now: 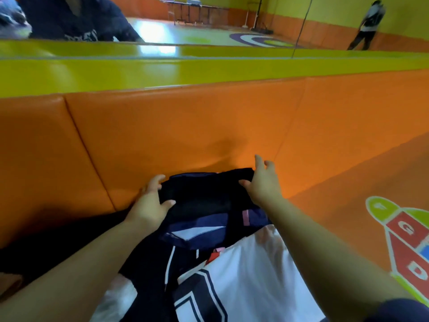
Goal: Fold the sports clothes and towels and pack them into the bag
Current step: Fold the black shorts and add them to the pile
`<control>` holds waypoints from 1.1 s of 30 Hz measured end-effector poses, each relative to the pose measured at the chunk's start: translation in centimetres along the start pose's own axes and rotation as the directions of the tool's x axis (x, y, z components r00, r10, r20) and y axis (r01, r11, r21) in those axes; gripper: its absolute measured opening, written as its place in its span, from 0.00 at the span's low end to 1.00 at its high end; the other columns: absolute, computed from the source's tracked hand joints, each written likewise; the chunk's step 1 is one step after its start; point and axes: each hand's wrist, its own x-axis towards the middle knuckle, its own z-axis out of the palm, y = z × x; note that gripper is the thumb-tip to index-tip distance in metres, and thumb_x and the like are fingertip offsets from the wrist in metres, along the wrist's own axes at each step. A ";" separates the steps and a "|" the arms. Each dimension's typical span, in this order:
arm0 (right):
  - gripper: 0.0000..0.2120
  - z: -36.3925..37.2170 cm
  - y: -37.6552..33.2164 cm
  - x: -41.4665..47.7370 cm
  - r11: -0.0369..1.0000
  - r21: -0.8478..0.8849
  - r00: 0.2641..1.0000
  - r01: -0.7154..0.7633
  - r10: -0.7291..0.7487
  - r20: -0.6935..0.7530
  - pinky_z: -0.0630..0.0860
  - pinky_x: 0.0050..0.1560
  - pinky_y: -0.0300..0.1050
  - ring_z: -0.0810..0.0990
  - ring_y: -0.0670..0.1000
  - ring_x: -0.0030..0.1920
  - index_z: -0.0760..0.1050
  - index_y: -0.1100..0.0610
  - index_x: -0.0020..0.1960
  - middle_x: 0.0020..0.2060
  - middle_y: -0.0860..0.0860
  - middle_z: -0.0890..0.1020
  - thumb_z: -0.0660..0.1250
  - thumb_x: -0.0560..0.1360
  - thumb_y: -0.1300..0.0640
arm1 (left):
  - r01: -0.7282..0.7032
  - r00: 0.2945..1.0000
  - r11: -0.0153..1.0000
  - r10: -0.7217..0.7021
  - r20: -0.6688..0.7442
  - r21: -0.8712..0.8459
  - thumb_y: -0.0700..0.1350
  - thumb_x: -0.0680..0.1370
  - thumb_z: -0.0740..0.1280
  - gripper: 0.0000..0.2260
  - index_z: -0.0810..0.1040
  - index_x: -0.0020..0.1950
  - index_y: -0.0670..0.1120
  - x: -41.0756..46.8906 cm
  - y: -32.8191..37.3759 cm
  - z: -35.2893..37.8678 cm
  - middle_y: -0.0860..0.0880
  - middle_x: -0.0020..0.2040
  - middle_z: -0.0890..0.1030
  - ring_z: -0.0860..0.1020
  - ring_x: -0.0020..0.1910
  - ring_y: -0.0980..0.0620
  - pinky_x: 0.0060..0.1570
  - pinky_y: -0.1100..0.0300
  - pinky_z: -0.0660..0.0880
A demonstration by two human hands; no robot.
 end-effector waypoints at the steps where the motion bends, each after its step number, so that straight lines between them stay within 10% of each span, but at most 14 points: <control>1: 0.33 0.9 0.0 -0.2 0.994 -0.080 0.997 0.074 -0.072 0.023 0.69 0.63 0.56 0.65 0.63 0.68 0.56 0.52 0.75 0.73 0.57 0.59 0.68 0.76 0.51 | -0.063 0.998 0.994 0.064 -0.009 0.095 0.41 0.77 0.67 0.27 0.60 0.73 0.53 -0.4 -0.3 0.5 0.48 0.71 0.64 0.67 0.68 0.44 0.68 0.49 0.65; 5: 0.23 4.8 1.5 -0.6 0.942 -0.224 0.941 0.250 -0.182 0.284 0.62 0.71 0.57 0.54 0.60 0.75 0.63 0.50 0.74 0.76 0.53 0.58 0.59 0.80 0.48 | -0.306 0.950 0.822 0.296 0.098 0.480 0.41 0.80 0.59 0.21 0.64 0.73 0.54 -1.3 -1.0 2.0 0.57 0.76 0.56 0.52 0.74 0.48 0.74 0.53 0.54; 8: 0.22 6.0 2.9 0.1 0.961 -0.160 0.936 0.223 -0.166 0.309 0.55 0.75 0.54 0.51 0.59 0.77 0.63 0.49 0.74 0.77 0.52 0.56 0.57 0.81 0.47 | -0.128 0.971 0.822 -0.011 0.239 0.555 0.44 0.83 0.55 0.23 0.53 0.77 0.51 -0.9 -0.3 2.8 0.55 0.77 0.53 0.45 0.77 0.51 0.73 0.59 0.48; 11: 0.23 6.3 3.5 0.8 0.969 -0.132 0.928 0.208 -0.152 0.340 0.53 0.75 0.53 0.49 0.58 0.77 0.62 0.48 0.74 0.77 0.51 0.54 0.57 0.81 0.46 | 0.021 0.946 0.848 -0.188 0.264 0.529 0.47 0.83 0.55 0.22 0.55 0.77 0.53 -0.8 -0.2 3.2 0.47 0.78 0.51 0.51 0.77 0.47 0.71 0.54 0.57; 19: 0.23 5.7 3.1 0.9 0.980 -0.116 0.903 0.159 -0.097 0.418 0.58 0.73 0.58 0.44 0.55 0.77 0.58 0.46 0.76 0.78 0.46 0.49 0.54 0.82 0.47 | -0.089 0.979 0.878 -0.009 0.202 0.470 0.45 0.82 0.58 0.18 0.66 0.72 0.47 -1.9 -0.6 2.7 0.45 0.72 0.67 0.60 0.73 0.47 0.68 0.55 0.61; 27: 0.20 -0.1 1.8 -4.3 0.987 0.015 0.961 0.160 -0.160 0.224 0.76 0.55 0.53 0.76 0.53 0.60 0.72 0.51 0.66 0.59 0.52 0.79 0.64 0.77 0.46 | -0.201 0.978 0.917 0.172 0.116 0.344 0.47 0.77 0.67 0.12 0.76 0.60 0.48 -5.1 1.9 1.0 0.49 0.59 0.73 0.70 0.60 0.51 0.58 0.62 0.64; 33: 0.15 -4.0 4.9 -13.3 0.963 0.218 0.980 0.156 -0.178 0.086 0.73 0.58 0.44 0.76 0.45 0.57 0.76 0.51 0.61 0.56 0.44 0.79 0.67 0.76 0.48 | -0.216 0.960 0.962 0.179 0.215 0.165 0.47 0.76 0.69 0.09 0.78 0.55 0.50 -10.5 2.0 2.2 0.55 0.53 0.75 0.74 0.52 0.59 0.47 0.73 0.65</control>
